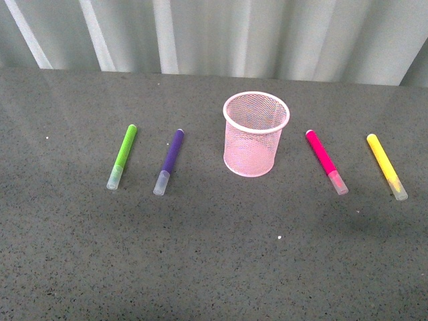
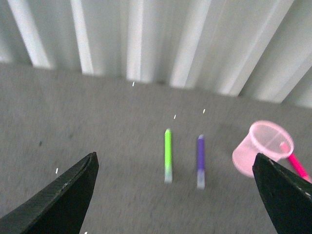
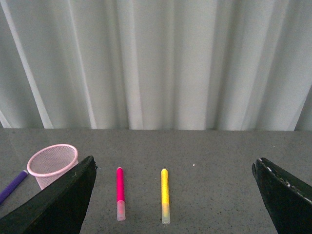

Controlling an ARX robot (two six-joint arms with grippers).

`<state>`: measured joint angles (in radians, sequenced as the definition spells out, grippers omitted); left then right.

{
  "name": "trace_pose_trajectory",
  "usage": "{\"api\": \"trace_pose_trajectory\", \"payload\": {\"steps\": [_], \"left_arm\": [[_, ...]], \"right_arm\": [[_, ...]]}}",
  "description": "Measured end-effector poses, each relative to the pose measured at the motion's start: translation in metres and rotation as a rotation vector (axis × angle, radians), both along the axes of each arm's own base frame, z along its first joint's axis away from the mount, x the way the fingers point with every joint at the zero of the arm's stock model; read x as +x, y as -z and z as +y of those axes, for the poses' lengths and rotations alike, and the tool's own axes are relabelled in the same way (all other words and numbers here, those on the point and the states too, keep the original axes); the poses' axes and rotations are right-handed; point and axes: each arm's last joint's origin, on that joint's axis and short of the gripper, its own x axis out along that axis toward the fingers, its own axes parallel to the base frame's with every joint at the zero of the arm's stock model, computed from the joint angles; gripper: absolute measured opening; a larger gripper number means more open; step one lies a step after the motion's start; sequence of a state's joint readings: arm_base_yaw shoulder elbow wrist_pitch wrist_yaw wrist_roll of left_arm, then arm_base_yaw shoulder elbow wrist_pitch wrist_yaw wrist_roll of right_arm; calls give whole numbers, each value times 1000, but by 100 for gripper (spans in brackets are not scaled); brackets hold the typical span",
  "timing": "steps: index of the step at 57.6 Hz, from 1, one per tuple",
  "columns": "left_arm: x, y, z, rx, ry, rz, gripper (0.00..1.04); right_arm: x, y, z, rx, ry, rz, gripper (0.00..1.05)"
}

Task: Insert purple and pink pens into pink cup

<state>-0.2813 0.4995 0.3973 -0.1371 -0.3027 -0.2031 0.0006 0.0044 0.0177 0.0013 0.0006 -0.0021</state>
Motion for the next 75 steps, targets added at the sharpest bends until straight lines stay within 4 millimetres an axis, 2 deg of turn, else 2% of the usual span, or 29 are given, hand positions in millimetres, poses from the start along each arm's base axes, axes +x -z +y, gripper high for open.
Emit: {"api": "trace_pose_trajectory", "payload": {"steps": [6,11,15,16,19,25,36,48,75], "left_arm": [[36,-31,-9,-13,32,-52,98],[95,-43,-28,10,82,61,98],[130,-40,-42,41,100,146,98],[144,-36,-49,46,106,188,98],[169,-27,-63,66,125,255,98],[196,-5,-88,102,164,359,98],[215,51,-109,174,169,520,98],[229,91,-115,236,156,576,98],[261,125,-136,289,197,593,98]], "right_arm": [[0,0,0,0,1,0,98],[0,0,0,0,0,0,98],[0,0,0,0,0,0,98],[0,0,0,0,0,0,98],[0,0,0,0,1,0,98],[0,0,0,0,0,0,98],[0,0,0,0,1,0,98],[0,0,0,0,0,0,98],[0,0,0,0,0,0,98]]}}
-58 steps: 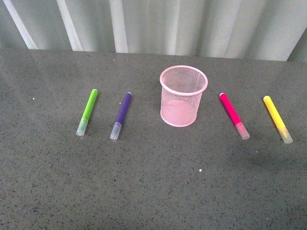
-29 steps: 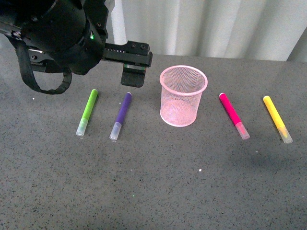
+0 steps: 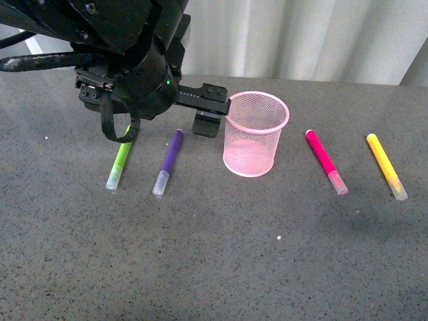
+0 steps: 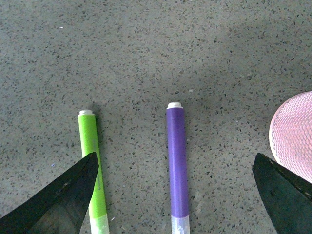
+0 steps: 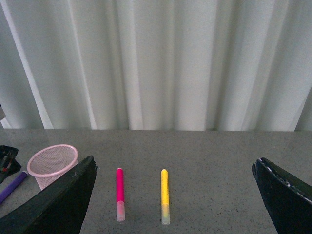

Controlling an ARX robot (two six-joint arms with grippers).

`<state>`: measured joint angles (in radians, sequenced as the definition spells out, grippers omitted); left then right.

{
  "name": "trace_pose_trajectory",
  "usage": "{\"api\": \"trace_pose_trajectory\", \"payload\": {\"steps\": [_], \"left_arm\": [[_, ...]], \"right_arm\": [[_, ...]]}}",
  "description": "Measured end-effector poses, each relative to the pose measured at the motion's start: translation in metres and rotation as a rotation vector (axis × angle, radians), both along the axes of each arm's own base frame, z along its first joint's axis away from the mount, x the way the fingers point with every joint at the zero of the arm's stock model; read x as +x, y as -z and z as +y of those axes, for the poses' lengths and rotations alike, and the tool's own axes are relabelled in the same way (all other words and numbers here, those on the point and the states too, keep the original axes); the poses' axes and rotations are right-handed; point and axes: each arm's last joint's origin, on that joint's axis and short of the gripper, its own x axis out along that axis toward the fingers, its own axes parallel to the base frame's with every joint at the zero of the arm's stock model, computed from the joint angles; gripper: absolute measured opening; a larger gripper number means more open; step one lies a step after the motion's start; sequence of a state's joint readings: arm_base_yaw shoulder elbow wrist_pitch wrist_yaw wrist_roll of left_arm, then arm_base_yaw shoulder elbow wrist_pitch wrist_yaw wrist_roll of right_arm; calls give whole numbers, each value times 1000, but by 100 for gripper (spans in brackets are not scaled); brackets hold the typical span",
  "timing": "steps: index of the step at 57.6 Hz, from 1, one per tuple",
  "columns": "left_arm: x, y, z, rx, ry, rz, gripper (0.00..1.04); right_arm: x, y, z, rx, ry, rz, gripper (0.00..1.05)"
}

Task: Insert purple and pink pens into pink cup

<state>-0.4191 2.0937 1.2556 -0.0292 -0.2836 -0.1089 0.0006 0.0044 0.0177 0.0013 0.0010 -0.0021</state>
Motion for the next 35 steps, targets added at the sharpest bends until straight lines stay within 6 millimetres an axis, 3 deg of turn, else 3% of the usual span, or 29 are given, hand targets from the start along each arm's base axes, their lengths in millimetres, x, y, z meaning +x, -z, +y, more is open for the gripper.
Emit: {"api": "trace_pose_trajectory", "payload": {"steps": [35], "left_arm": [[21,38,-16,18,15,48,98]], "right_arm": [[0,0,0,0,0,0,98]]}}
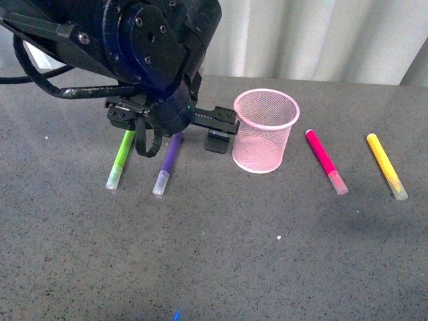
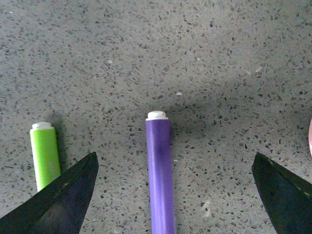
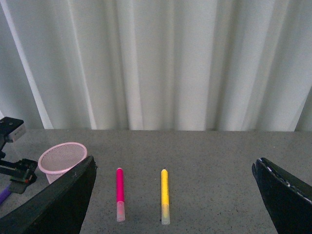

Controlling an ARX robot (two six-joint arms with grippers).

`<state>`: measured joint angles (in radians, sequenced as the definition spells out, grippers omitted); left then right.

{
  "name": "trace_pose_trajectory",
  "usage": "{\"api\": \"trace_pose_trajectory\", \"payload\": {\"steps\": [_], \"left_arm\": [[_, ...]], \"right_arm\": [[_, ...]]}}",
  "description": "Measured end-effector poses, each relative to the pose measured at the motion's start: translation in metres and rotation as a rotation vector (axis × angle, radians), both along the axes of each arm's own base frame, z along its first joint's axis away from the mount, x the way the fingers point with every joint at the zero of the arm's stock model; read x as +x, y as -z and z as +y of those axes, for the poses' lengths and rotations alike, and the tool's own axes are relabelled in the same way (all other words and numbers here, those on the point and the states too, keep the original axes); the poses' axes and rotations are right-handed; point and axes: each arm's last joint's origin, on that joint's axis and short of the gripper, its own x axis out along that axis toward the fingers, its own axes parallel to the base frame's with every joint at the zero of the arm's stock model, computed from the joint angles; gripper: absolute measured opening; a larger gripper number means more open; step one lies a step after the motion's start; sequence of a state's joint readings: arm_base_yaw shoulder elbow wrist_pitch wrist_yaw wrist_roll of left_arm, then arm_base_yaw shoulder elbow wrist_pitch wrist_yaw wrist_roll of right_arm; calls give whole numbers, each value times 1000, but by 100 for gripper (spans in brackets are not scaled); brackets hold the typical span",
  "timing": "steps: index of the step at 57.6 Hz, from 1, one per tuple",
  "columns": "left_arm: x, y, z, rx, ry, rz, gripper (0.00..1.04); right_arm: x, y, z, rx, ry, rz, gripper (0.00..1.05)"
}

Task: Insert purple and pink pens into pink cup

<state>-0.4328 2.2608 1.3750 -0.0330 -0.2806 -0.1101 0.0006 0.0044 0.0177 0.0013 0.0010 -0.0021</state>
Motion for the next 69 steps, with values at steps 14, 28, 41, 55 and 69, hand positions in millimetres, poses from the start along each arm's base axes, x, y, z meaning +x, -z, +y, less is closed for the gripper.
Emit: {"api": "trace_pose_trajectory", "payload": {"steps": [14,28,41,55,69], "left_arm": [[-1,12,-6,9,13,21,98],[-1,17,-7,12,11,27,72],[0,22,-8,12,11,22,33],[-2,24,-9,11,14,13,12],[-2,19,-3,4,9,-10,12]], "right_arm": [[0,0,0,0,0,0,98],[0,0,0,0,0,0,98],[0,0,0,0,0,0,98],[0,0,0,0,0,0,98],[0,0,0,0,0,0,98]]}}
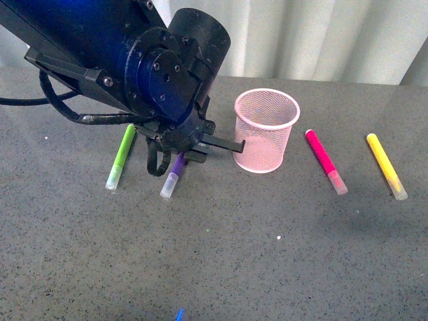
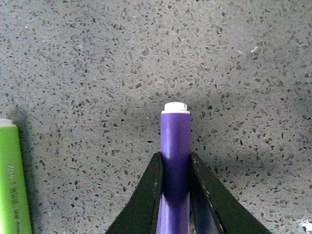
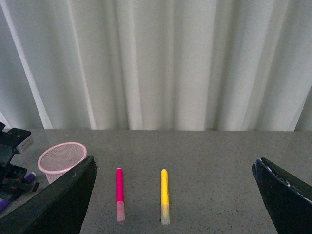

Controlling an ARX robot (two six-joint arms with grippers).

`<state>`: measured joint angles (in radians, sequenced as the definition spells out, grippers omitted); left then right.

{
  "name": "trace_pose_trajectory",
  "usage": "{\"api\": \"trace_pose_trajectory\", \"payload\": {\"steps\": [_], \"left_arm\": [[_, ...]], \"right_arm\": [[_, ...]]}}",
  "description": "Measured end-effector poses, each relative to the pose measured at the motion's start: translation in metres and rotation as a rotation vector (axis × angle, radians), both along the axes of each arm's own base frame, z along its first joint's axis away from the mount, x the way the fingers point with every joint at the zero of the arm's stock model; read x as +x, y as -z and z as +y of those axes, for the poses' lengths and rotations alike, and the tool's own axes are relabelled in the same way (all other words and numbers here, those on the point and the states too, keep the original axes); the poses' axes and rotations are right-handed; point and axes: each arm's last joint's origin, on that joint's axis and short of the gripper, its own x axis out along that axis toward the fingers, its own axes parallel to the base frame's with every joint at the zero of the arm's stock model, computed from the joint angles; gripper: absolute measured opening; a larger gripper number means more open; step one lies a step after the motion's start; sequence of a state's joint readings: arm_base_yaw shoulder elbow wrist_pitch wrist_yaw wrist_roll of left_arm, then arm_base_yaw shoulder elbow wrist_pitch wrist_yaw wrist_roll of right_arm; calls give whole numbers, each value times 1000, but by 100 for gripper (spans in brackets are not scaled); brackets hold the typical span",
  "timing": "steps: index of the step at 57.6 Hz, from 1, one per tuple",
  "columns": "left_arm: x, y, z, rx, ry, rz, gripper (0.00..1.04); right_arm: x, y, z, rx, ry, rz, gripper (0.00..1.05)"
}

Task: Insert purple and pink pens into pink cup

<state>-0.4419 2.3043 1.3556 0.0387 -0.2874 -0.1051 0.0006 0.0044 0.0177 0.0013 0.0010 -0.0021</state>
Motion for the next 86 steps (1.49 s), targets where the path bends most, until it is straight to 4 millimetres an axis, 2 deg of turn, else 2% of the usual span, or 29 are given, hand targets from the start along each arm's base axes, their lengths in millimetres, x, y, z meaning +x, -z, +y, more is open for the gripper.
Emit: {"api": "trace_pose_trajectory", "payload": {"steps": [6,11,21,24,27,34,47,55,61,70,86], "left_arm": [[3,-13,7,-7,-14,-42,12],[8,-37,15,-28,-32,-114,12],[12,-119,33,-130,-114,-410,12],[3,-157,36,-207,-151,-595,12],[-8,-182,32,-294,-151,-726,12],[-25,-202,12,-415,-112,-843,12],[-47,-192,-39,-549,28,-897,12],[-50,-173,-61,-583,72,-894,12],[-42,-147,-75,-585,92,-868,12],[-30,-120,-81,-576,72,-831,12],[-17,-92,-78,-572,30,-803,12]], "right_arm": [[0,0,0,0,0,0,98],[0,0,0,0,0,0,98],[0,0,0,0,0,0,98],[0,0,0,0,0,0,98],[0,0,0,0,0,0,98],[0,0,0,0,0,0,98],[0,0,0,0,0,0,98],[0,0,0,0,0,0,98],[0,0,0,0,0,0,98],[0,0,0,0,0,0,98],[0,0,0,0,0,0,98]]}}
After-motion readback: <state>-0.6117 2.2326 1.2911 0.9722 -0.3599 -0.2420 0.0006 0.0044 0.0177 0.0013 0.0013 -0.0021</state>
